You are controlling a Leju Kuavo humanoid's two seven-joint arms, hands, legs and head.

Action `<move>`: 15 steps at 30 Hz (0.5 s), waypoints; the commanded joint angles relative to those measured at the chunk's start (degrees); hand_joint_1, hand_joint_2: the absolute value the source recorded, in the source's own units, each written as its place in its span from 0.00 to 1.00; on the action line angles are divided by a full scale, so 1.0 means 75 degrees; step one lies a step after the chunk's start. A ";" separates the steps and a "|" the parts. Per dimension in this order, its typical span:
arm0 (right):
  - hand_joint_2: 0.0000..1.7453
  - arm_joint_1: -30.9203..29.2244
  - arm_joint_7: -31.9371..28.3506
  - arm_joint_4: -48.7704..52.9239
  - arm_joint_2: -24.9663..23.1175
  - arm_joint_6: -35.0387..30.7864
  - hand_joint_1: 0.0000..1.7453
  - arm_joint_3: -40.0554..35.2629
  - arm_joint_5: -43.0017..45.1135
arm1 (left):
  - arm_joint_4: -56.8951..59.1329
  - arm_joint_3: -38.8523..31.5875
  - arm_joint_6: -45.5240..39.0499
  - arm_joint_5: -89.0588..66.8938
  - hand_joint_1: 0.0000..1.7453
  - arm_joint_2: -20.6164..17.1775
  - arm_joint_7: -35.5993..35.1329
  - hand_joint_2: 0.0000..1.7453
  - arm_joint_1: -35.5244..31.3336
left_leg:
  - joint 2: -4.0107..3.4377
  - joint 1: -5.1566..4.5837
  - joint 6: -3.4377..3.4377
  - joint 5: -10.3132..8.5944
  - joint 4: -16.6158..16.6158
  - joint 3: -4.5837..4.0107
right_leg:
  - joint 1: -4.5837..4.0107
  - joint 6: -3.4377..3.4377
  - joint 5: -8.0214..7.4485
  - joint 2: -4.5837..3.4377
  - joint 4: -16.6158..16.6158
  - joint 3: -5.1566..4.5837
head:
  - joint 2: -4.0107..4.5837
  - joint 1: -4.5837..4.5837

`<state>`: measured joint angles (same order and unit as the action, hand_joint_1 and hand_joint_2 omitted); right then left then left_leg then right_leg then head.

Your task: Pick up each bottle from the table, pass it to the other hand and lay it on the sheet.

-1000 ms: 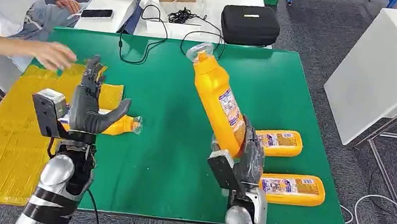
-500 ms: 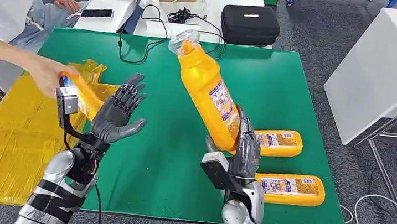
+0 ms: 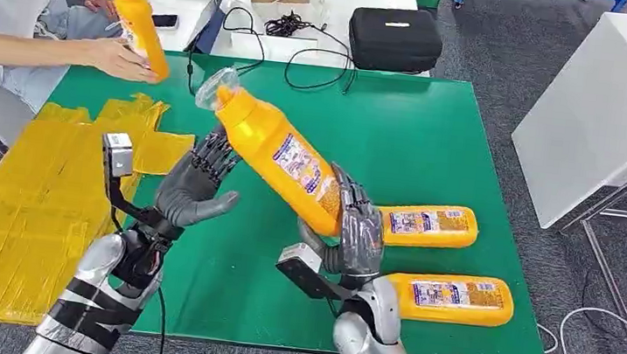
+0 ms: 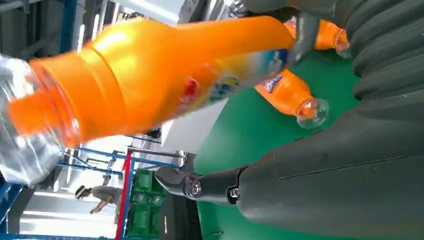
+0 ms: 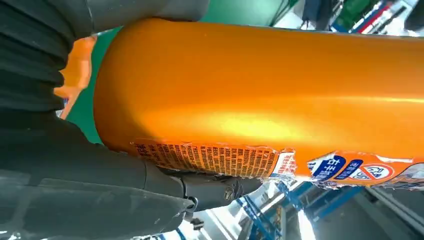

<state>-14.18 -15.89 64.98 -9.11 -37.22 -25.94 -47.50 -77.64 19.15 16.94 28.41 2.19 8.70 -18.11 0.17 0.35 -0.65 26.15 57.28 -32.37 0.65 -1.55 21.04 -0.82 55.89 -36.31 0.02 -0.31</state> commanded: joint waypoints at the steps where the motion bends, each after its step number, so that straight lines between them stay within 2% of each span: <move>1: 1.00 -0.0705 0.0356 -0.1597 -0.0100 0.0155 1.00 -0.0543 -0.0423 | 0.0417 0.0308 0.0065 0.0141 0.00 -0.0196 -0.0045 1.00 -0.0309 | -0.0009 0.0004 0.0002 0.0010 -0.0005 0.0032 | -0.0006 0.0005 0.0007 0.0001 -0.0008 0.0031 | 0.0000 0.0000; 8: 1.00 -0.1127 0.0745 -0.2817 -0.0241 0.0181 1.00 -0.0853 -0.0894 | 0.0421 0.0298 0.0130 0.0265 0.00 -0.0175 -0.0024 1.00 -0.0266 | -0.0006 0.0003 0.0002 0.0003 -0.0006 0.0018 | -0.0004 0.0004 0.0001 0.0001 -0.0008 0.0018 | 0.0000 0.0000; 15: 1.00 -0.1141 0.0742 -0.2834 -0.0235 0.0180 1.00 -0.0852 -0.0894 | 0.0425 0.0294 0.0135 0.0271 0.00 -0.0181 -0.0021 1.00 -0.0260 | 0.0005 0.0002 0.0002 0.0005 -0.0006 0.0024 | -0.0004 0.0004 0.0008 0.0013 -0.0007 0.0025 | 0.0000 0.0000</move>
<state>-19.63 -10.56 51.69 -11.02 -36.37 -30.03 -53.75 -77.57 19.43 17.40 30.23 1.68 8.61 -17.89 0.17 0.35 -0.64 26.14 57.28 -32.37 0.64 -1.55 21.04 -0.82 55.89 -36.32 0.02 -0.31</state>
